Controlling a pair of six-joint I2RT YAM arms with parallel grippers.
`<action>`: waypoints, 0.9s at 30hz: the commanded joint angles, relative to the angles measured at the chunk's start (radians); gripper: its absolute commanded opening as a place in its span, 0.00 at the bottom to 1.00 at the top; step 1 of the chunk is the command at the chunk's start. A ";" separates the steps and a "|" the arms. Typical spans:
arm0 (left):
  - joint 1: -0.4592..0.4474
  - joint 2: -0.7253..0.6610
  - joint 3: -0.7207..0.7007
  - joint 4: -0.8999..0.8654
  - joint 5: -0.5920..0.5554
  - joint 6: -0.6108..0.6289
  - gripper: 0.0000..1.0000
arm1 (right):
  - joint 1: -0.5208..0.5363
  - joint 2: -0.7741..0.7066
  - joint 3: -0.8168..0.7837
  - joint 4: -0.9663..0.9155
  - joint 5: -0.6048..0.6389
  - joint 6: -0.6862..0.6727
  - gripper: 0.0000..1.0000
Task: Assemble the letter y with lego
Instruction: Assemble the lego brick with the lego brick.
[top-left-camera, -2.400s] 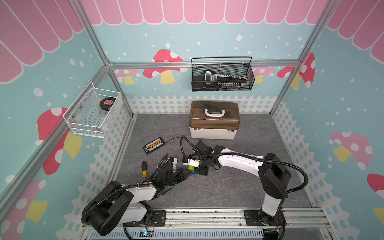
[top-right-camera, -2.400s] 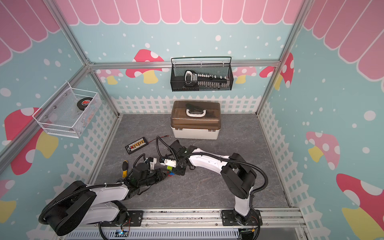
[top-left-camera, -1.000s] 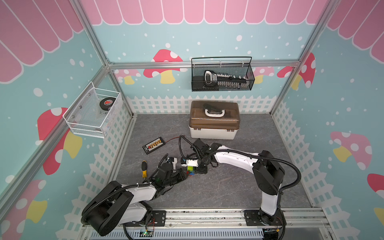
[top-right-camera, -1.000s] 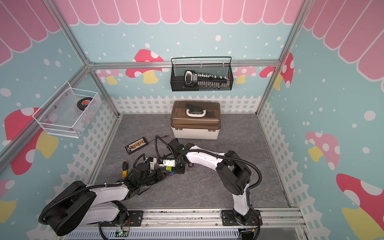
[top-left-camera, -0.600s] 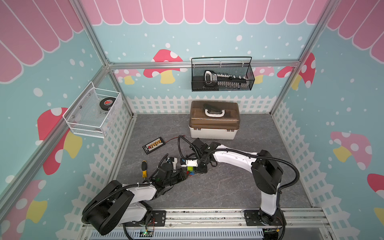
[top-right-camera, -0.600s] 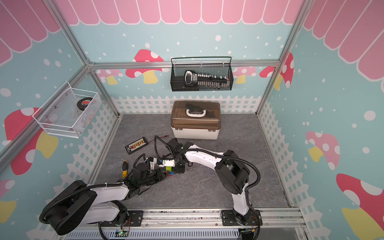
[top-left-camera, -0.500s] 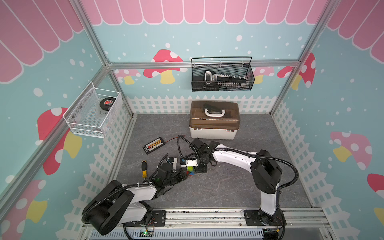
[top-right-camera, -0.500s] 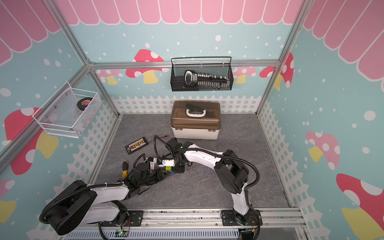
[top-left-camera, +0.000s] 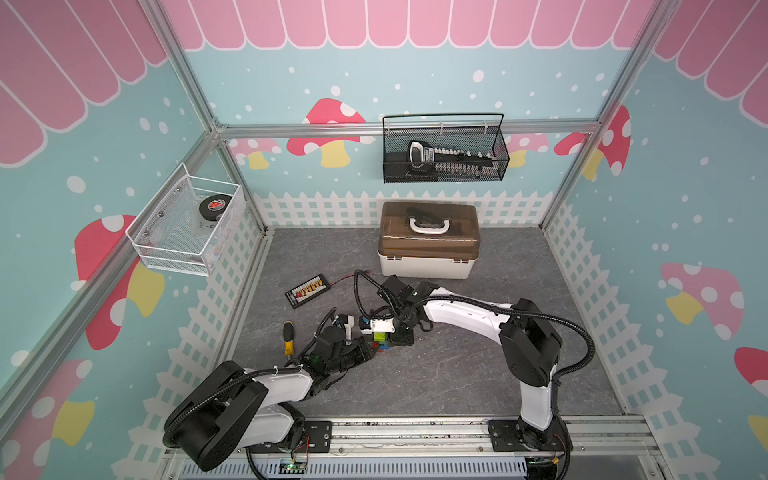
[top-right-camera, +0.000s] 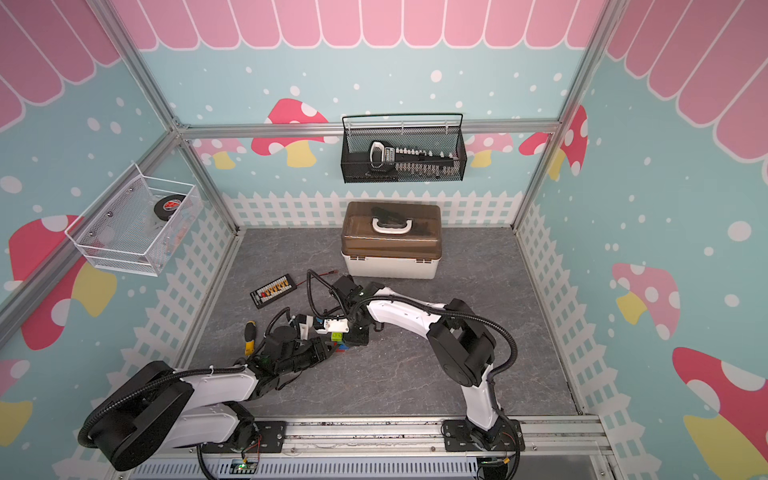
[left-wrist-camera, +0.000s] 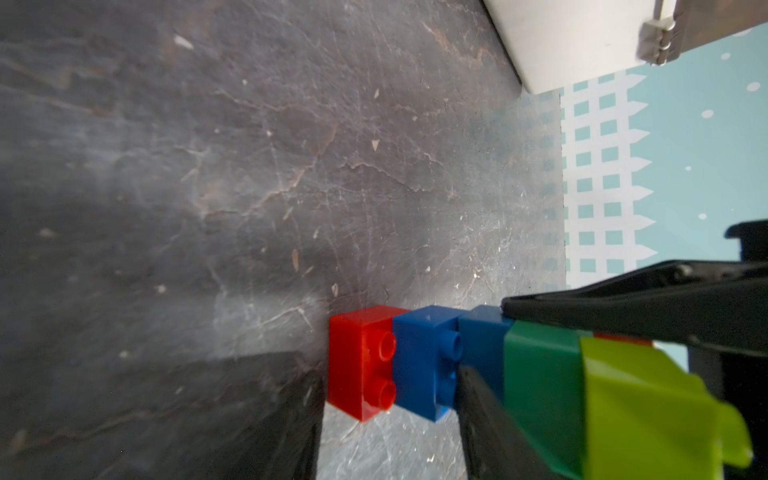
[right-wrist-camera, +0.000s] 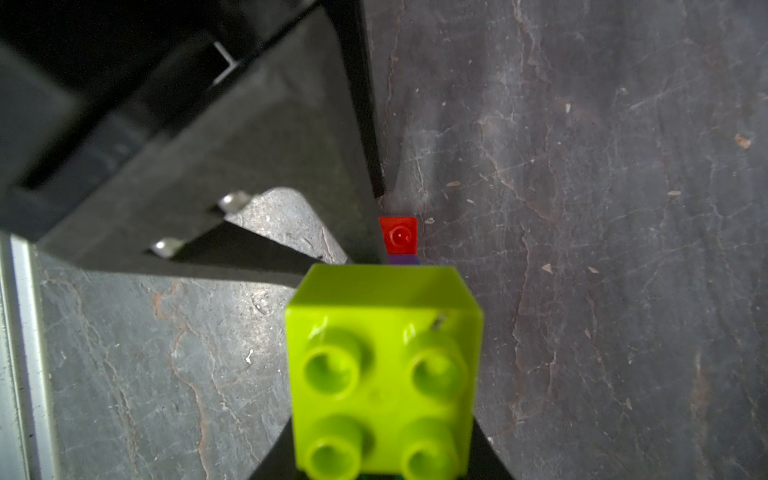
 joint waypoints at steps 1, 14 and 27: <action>0.000 -0.005 -0.041 -0.162 -0.048 0.013 0.53 | 0.008 0.038 0.021 -0.007 0.012 -0.018 0.26; 0.008 -0.149 -0.057 -0.273 -0.079 0.013 0.64 | 0.009 0.040 0.028 -0.017 0.012 -0.011 0.25; 0.039 -0.369 -0.100 -0.434 -0.104 0.004 0.65 | 0.012 0.043 0.039 -0.020 0.001 -0.002 0.24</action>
